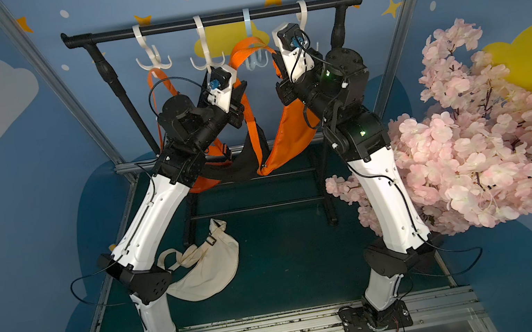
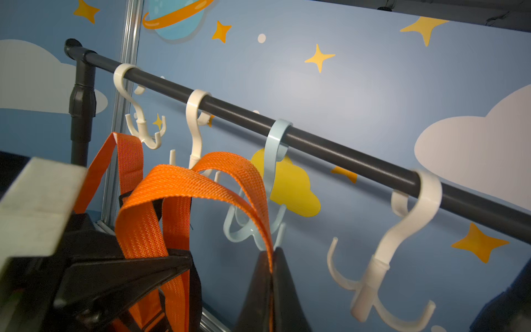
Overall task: Hang the bag on a hook
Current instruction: Hang the bag on the hook.
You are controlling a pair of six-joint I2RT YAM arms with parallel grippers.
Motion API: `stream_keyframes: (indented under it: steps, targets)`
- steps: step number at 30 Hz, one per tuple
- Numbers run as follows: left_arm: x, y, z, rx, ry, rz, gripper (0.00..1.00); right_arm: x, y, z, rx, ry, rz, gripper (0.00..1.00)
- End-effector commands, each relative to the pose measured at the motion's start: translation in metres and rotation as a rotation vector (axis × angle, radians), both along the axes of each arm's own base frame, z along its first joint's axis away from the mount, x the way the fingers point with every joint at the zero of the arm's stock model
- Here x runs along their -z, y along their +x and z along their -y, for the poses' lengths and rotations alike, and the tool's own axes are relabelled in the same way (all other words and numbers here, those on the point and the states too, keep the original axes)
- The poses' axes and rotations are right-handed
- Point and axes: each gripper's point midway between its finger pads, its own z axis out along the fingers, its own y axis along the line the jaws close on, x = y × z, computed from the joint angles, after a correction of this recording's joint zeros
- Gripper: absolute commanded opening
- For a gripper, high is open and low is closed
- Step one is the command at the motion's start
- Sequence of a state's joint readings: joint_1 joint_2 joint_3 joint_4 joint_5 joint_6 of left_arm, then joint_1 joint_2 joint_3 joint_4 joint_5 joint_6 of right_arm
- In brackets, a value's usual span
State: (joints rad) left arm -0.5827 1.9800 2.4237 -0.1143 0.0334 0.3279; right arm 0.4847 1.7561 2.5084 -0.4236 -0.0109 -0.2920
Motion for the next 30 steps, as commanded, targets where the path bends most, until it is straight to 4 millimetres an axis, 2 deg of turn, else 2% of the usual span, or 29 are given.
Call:
stream_keyframes:
  steps: [1, 6, 14, 17, 25, 30]
  targets:
    - [-0.004, 0.005, -0.01, -0.017, 0.0, -0.014, 0.04, -0.012, 0.004, 0.0, -0.013, 0.029, 0.04, 0.0]
    - [-0.005, 0.015, -0.013, 0.022, -0.044, -0.067, 0.04, -0.006, 0.027, 0.0, -0.006, 0.047, 0.036, 0.0]
    - [0.02, 0.036, -0.015, 0.06, -0.08, -0.184, 0.04, 0.019, 0.074, 0.006, -0.009, 0.114, -0.046, 0.0]
    - [0.03, 0.041, -0.014, 0.07, -0.071, -0.22, 0.04, 0.031, 0.086, 0.007, -0.017, 0.122, -0.083, 0.0]
    - [0.064, 0.052, -0.01, 0.054, -0.032, -0.32, 0.04, 0.057, 0.097, 0.0, -0.05, 0.103, -0.162, 0.0]
    - [0.07, 0.043, -0.007, 0.084, -0.02, -0.361, 0.06, 0.071, 0.095, -0.008, -0.089, 0.094, -0.207, 0.0]
